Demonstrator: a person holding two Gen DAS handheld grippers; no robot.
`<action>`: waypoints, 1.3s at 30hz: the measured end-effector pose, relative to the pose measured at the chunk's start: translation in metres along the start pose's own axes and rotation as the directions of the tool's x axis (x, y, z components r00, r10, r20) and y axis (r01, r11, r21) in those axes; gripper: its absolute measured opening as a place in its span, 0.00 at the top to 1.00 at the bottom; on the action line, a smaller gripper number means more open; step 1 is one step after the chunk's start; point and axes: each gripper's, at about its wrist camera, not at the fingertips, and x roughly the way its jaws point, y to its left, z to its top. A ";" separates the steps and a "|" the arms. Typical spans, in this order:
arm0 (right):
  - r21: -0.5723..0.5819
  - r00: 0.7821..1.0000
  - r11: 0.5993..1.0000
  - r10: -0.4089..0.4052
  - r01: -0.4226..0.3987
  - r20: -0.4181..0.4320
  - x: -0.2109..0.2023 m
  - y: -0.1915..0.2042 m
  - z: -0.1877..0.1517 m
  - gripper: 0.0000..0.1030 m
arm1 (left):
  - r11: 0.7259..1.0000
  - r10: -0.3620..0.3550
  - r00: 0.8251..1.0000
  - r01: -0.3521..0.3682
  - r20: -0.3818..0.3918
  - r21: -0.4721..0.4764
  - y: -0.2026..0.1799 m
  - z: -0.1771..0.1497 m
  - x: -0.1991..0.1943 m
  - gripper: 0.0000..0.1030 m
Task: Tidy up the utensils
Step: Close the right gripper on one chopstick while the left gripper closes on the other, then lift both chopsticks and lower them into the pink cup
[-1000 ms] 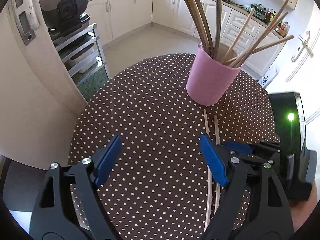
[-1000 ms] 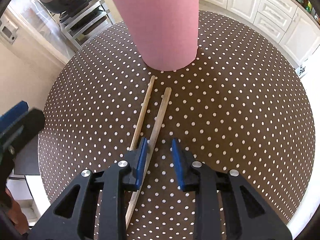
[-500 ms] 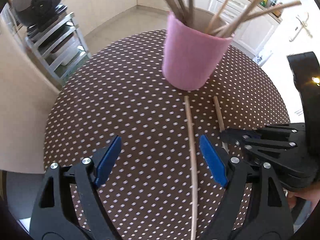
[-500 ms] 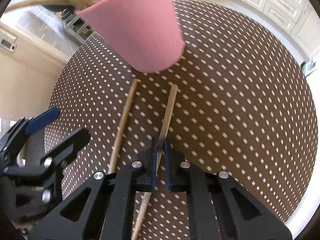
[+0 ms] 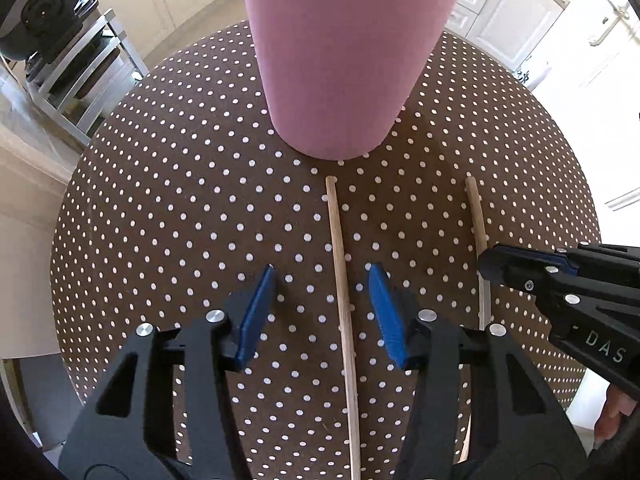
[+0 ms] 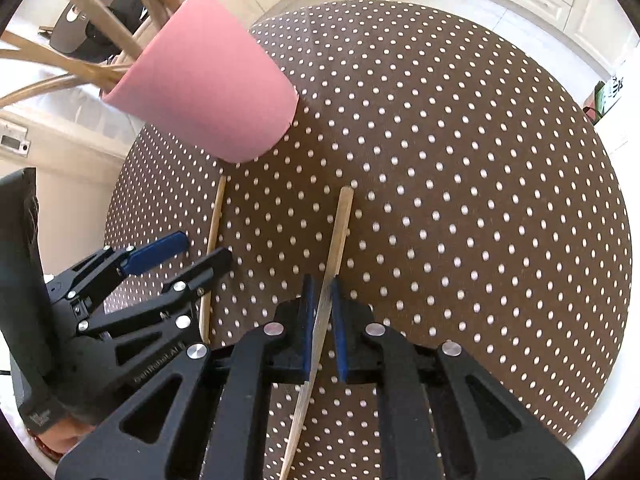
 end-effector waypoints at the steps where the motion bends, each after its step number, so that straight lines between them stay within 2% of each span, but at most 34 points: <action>1: -0.015 1.000 1.000 -0.015 0.015 -0.008 0.004 0.005 0.006 0.91 | 1.000 0.005 1.000 -0.005 0.000 0.002 -0.001 0.002 0.001 0.66; 2: -0.025 1.000 0.999 -0.026 0.026 -0.013 0.008 0.009 0.004 0.91 | 1.000 0.005 1.000 -0.005 0.003 0.007 -0.003 0.007 0.002 0.75; 6: -0.063 0.999 0.997 -0.050 0.050 -0.001 0.011 0.016 0.009 0.93 | 1.000 -0.007 1.000 0.006 0.012 0.016 -0.007 0.016 0.002 0.93; 8: -0.067 0.999 0.997 -0.043 0.044 0.005 0.015 0.023 0.009 0.93 | 1.000 -0.019 1.000 0.018 0.019 0.009 -0.006 0.016 0.000 0.94; 11: -0.046 1.000 0.999 -0.002 0.003 0.013 0.011 0.021 -0.010 0.94 | 0.999 -0.038 0.997 0.036 0.065 0.027 -0.005 0.007 -0.016 0.94; 18: -0.048 0.997 0.998 0.040 -0.037 0.073 -0.029 0.021 -0.017 0.95 | 0.996 -0.090 0.982 0.087 0.165 0.025 0.007 0.005 -0.060 0.94; 28: -0.071 0.964 0.994 0.098 -0.083 0.246 -0.101 0.057 -0.036 0.95 | 0.987 -0.155 0.938 0.156 0.309 0.022 0.024 -0.011 -0.128 0.94; 39: -0.118 0.915 0.992 0.081 -0.037 0.394 -0.163 0.095 -0.062 0.95 | 0.980 -0.199 0.862 0.182 0.467 0.081 0.040 -0.035 -0.194 0.94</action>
